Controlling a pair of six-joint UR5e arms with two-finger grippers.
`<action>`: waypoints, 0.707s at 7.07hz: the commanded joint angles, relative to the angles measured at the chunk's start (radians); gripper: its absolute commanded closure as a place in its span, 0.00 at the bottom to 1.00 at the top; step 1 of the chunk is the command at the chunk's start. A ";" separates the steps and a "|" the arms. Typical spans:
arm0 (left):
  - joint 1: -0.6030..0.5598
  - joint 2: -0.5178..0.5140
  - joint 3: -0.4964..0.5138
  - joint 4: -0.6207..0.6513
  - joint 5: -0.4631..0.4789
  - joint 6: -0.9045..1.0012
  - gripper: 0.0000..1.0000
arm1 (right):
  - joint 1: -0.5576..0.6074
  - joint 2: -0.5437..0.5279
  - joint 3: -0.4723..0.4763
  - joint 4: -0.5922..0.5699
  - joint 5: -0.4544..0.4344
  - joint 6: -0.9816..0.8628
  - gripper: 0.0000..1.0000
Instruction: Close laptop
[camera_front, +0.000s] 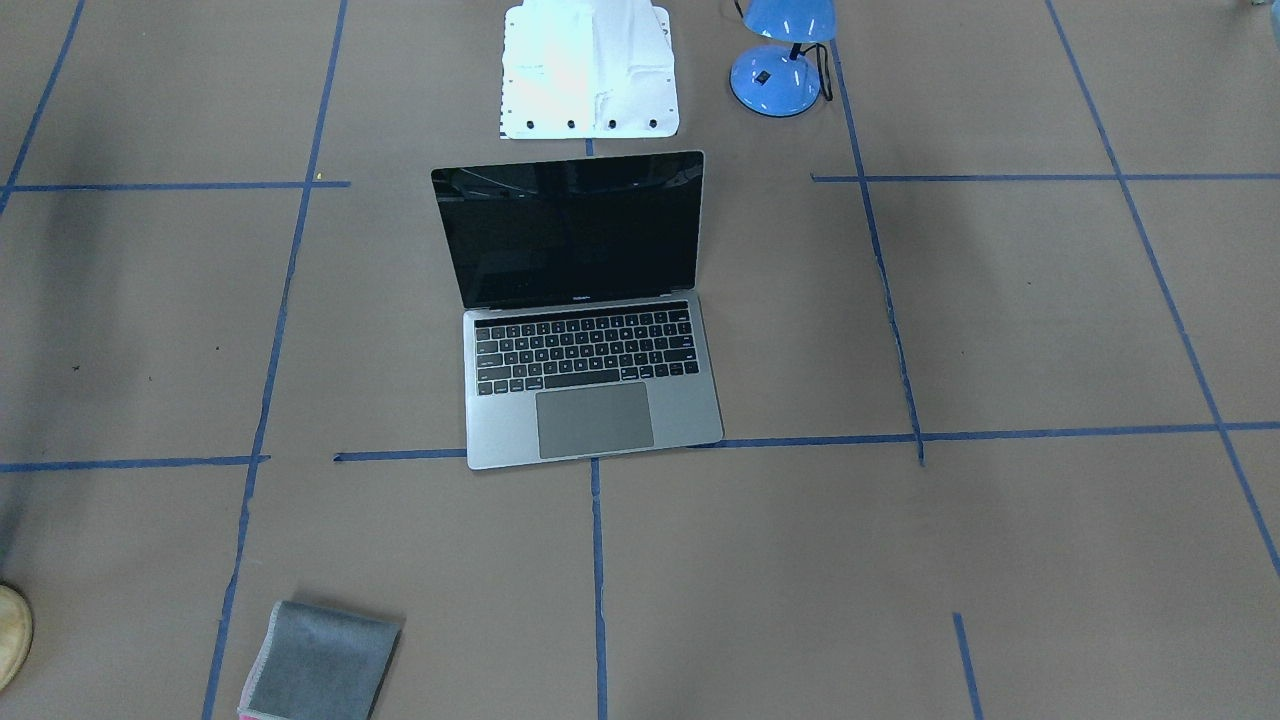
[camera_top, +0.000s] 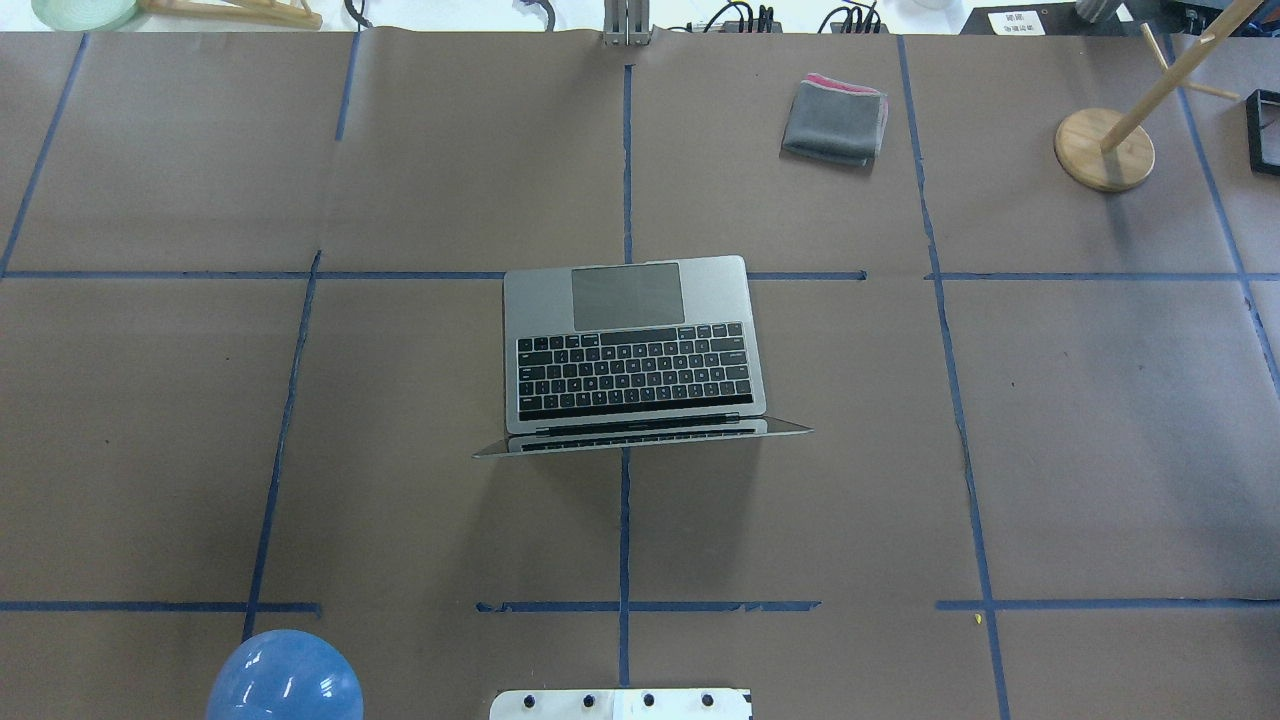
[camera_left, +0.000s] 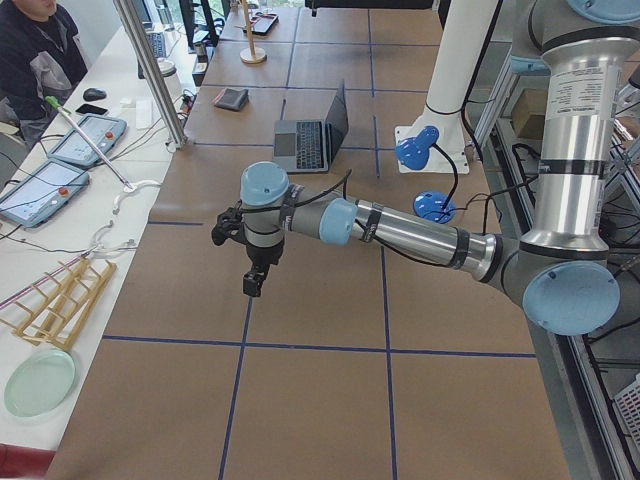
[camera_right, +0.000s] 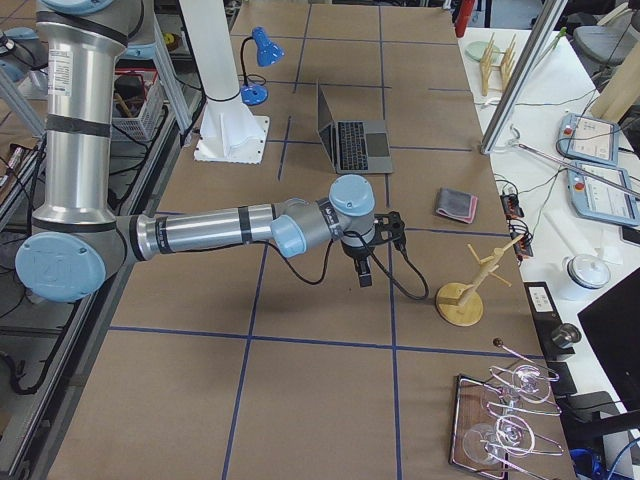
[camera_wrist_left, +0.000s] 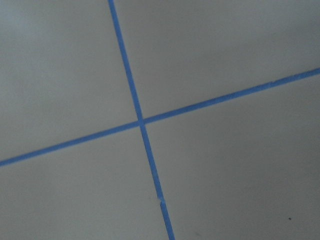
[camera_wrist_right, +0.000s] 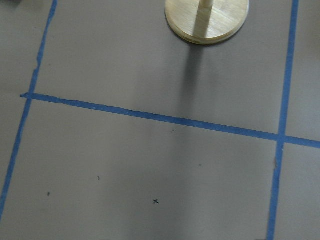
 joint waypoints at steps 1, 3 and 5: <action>0.070 -0.012 0.013 -0.100 -0.128 -0.112 0.01 | -0.137 0.003 0.003 0.244 -0.003 0.314 0.01; 0.230 -0.005 -0.006 -0.234 -0.146 -0.176 0.01 | -0.272 0.004 0.043 0.400 -0.036 0.556 0.01; 0.378 -0.009 -0.013 -0.297 -0.150 -0.272 0.01 | -0.433 0.003 0.139 0.406 -0.106 0.685 0.00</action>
